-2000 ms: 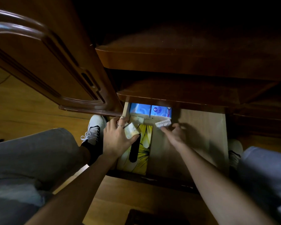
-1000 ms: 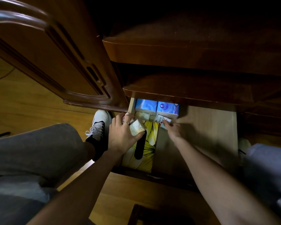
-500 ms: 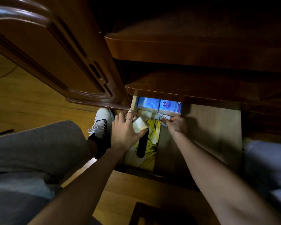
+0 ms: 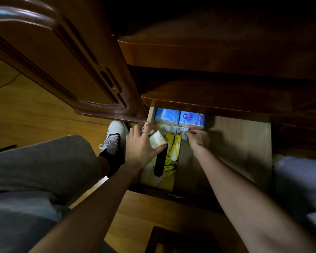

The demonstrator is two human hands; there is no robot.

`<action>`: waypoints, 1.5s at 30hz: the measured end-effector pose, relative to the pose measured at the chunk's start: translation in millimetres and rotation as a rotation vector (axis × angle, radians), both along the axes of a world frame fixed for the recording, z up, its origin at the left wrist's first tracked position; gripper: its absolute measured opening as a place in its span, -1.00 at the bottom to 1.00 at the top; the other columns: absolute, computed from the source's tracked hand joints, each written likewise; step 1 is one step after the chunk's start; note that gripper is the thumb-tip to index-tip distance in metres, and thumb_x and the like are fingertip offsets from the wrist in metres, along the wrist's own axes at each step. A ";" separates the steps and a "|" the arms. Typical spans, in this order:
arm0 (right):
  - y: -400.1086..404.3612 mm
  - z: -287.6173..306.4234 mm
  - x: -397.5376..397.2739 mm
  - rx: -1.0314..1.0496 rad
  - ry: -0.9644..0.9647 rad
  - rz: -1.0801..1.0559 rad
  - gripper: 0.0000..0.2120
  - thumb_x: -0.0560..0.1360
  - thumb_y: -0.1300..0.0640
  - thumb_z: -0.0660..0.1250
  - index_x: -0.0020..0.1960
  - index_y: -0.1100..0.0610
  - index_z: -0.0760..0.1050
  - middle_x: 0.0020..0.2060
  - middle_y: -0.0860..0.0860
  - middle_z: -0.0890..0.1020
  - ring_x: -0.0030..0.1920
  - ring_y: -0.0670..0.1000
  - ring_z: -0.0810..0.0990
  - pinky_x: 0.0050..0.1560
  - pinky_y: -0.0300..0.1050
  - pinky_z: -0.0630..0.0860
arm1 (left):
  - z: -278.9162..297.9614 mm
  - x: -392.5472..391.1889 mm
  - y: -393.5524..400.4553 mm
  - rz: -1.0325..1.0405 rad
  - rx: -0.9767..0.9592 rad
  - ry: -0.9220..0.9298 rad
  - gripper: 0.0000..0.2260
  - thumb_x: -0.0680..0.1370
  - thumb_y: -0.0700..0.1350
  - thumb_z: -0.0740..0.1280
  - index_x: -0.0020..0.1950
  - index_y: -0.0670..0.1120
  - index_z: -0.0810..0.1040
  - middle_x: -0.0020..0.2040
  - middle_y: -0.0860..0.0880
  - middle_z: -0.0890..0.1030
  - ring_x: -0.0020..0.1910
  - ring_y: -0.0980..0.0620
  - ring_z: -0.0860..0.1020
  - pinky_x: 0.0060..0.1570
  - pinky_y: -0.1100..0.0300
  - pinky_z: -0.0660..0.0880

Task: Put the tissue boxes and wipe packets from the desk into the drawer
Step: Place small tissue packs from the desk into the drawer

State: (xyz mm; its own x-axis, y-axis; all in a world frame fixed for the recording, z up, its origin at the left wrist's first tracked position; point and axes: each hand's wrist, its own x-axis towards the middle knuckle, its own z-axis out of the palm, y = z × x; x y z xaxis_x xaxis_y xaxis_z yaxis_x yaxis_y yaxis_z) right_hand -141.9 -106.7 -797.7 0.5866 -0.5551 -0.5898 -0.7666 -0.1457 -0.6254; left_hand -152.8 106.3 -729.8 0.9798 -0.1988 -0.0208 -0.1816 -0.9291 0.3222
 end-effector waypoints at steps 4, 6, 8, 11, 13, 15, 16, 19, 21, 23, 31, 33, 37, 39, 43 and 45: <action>-1.5 36.6 -19.8 -0.018 -0.124 0.144 -0.65 0.53 -0.31 0.31 0.12 -0.07 0.56 0.01 -0.11 0.64 -0.04 -0.05 0.61 -0.08 -0.11 0.55 | 6.4 3.1 -7.5 -0.037 -0.028 -0.050 -0.23 0.28 0.44 0.41 0.34 0.03 0.40 0.24 -0.09 0.47 0.20 -0.13 0.45 0.10 -0.07 0.50; 7.4 58.9 -25.0 0.342 -0.214 0.284 -0.71 0.50 -0.30 0.37 0.03 -0.11 0.56 -0.05 -0.26 0.63 -0.01 -0.19 0.59 -0.10 -0.25 0.53 | 8.8 1.8 -14.2 -0.104 0.008 -0.081 -0.20 0.28 0.45 0.39 0.35 0.00 0.37 0.28 -0.09 0.46 0.20 -0.13 0.45 0.09 -0.07 0.50; 13.5 71.0 -24.2 0.508 -0.243 0.444 -0.84 0.52 -0.16 0.44 0.03 -0.13 0.61 -0.04 -0.24 0.64 0.00 -0.22 0.60 -0.14 -0.38 0.53 | 11.1 -1.2 -20.2 -0.163 0.062 -0.079 -0.17 0.28 0.52 0.31 0.35 0.00 0.36 0.29 -0.06 0.45 0.20 -0.09 0.44 0.10 -0.04 0.48; 12.6 69.3 -22.0 0.447 -0.247 0.525 -0.85 0.55 0.02 0.46 0.10 0.01 0.65 -0.10 -0.05 0.66 -0.19 -0.13 0.62 -0.32 -0.35 0.50 | 13.6 -5.1 -13.3 -0.190 0.176 -0.026 -0.08 0.23 0.65 0.18 0.32 0.00 0.41 0.32 -0.02 0.45 0.22 -0.07 0.44 0.14 0.00 0.44; 5.1 58.9 -22.7 0.348 -0.262 0.402 -0.86 0.57 0.06 0.44 0.09 0.09 0.65 -0.14 0.02 0.66 -0.35 -0.13 0.55 -0.44 -0.33 0.42 | 12.8 -4.9 2.1 -0.201 0.190 0.007 -0.10 0.26 0.67 0.15 0.31 0.01 0.44 0.35 -0.01 0.43 0.25 -0.06 0.42 0.17 0.00 0.45; -2.1 47.9 -18.7 0.275 -0.249 0.177 -0.83 0.57 0.05 0.44 0.07 0.13 0.64 -0.15 0.05 0.69 -0.48 -0.20 0.53 -0.51 -0.34 0.42 | 8.8 -3.5 16.7 -0.182 0.123 0.052 -0.23 0.41 0.55 0.19 0.36 -0.01 0.42 0.43 -0.07 0.39 0.35 -0.10 0.37 0.26 -0.05 0.43; -2.6 44.8 -14.2 0.234 -0.236 0.093 -0.79 0.57 0.02 0.44 0.07 0.15 0.64 -0.16 0.06 0.70 -0.52 -0.22 0.53 -0.53 -0.34 0.42 | 6.3 -4.2 22.8 -0.126 0.041 0.077 -0.33 0.50 0.43 0.24 0.38 -0.05 0.42 0.45 -0.13 0.37 0.41 -0.14 0.34 0.31 -0.09 0.41; 12.0 41.5 4.2 0.125 -0.201 0.012 -0.74 0.53 -0.05 0.47 0.01 0.15 0.63 -0.11 0.10 0.73 -0.38 -0.09 0.66 -0.43 -0.23 0.56 | -2.5 -9.5 33.1 0.078 -0.167 0.093 -0.56 0.63 0.07 0.31 0.36 -0.22 0.40 0.37 -0.29 0.42 0.38 -0.30 0.39 0.32 -0.16 0.41; 29.3 41.9 16.4 0.029 -0.195 0.046 -0.72 0.52 -0.11 0.46 0.00 0.11 0.62 -0.09 0.12 0.73 -0.18 0.08 0.74 -0.16 -0.01 0.70 | -6.3 -11.6 35.1 0.116 -0.183 0.120 -0.59 0.64 0.01 0.32 0.34 -0.24 0.41 0.29 -0.27 0.47 0.28 -0.28 0.45 0.25 -0.14 0.44; 45.3 43.6 25.2 -0.053 -0.238 0.140 -0.73 0.52 -0.11 0.46 -0.04 0.11 0.61 -0.16 0.10 0.73 -0.15 0.13 0.73 -0.09 0.05 0.68 | -7.2 -11.1 34.2 0.116 -0.205 0.140 -0.62 0.63 0.00 0.32 0.33 -0.23 0.41 0.26 -0.24 0.48 0.23 -0.24 0.46 0.21 -0.13 0.45; 58.1 48.2 40.8 -0.499 -0.009 0.528 -0.67 0.52 -0.15 0.42 0.10 0.09 0.59 -0.03 0.10 0.70 0.01 0.16 0.67 0.15 0.08 0.55 | -3.7 -5.6 27.7 0.100 -0.247 0.149 -0.61 0.62 -0.07 0.34 0.35 -0.28 0.41 0.29 -0.25 0.47 0.26 -0.23 0.44 0.25 -0.15 0.42; 60.7 42.8 40.1 -0.647 0.026 0.570 -0.69 0.52 -0.17 0.42 0.00 0.08 0.60 -0.09 0.08 0.72 -0.03 0.14 0.68 0.33 0.12 0.40 | -3.7 -4.9 27.4 0.089 -0.232 0.147 -0.59 0.62 -0.06 0.33 0.36 -0.28 0.40 0.29 -0.25 0.47 0.25 -0.23 0.45 0.25 -0.14 0.42; 65.6 25.6 37.8 -0.545 0.077 0.535 -0.67 0.50 -0.12 0.47 0.08 0.12 0.63 -0.02 0.11 0.73 0.01 0.15 0.68 0.22 0.05 0.49 | -1.4 -4.8 27.1 0.098 -0.220 0.144 -0.58 0.62 -0.03 0.32 0.37 -0.27 0.39 0.30 -0.24 0.47 0.26 -0.22 0.45 0.23 -0.14 0.43; 64.1 22.1 40.3 -0.390 0.067 0.423 -0.64 0.45 -0.09 0.53 0.13 0.10 0.66 0.02 0.09 0.74 0.04 0.15 0.68 0.15 0.07 0.57 | -0.1 -4.7 26.7 0.085 -0.208 0.135 -0.59 0.63 -0.04 0.31 0.36 -0.27 0.39 0.29 -0.23 0.47 0.26 -0.22 0.45 0.23 -0.16 0.43; 56.0 20.2 39.5 -0.249 0.043 0.339 -0.69 0.42 -0.07 0.55 0.08 0.08 0.70 -0.09 0.03 0.74 -0.10 0.07 0.68 -0.06 -0.05 0.61 | 4.7 -2.1 26.0 0.036 -0.254 0.079 -0.63 0.63 -0.04 0.29 0.35 -0.22 0.41 0.29 -0.18 0.47 0.29 -0.19 0.43 0.24 -0.16 0.44; 46.5 19.0 33.7 -0.166 0.049 0.357 -0.74 0.51 -0.11 0.45 0.07 0.05 0.70 -0.16 0.00 0.70 -0.21 0.00 0.63 -0.19 -0.11 0.59 | 9.0 -1.9 20.8 0.024 -0.333 0.022 -0.60 0.60 0.00 0.36 0.36 -0.13 0.39 0.31 -0.10 0.44 0.31 -0.12 0.42 0.21 -0.06 0.50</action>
State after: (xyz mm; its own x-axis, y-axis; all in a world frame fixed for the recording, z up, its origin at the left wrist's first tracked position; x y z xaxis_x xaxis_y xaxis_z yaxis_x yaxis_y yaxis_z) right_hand -108.2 -60.2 -778.6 0.7337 -0.4112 -0.5410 -0.6774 -0.5050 -0.5349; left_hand -154.7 127.1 -720.8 0.9843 -0.1751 0.0199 -0.1505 -0.7760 0.6125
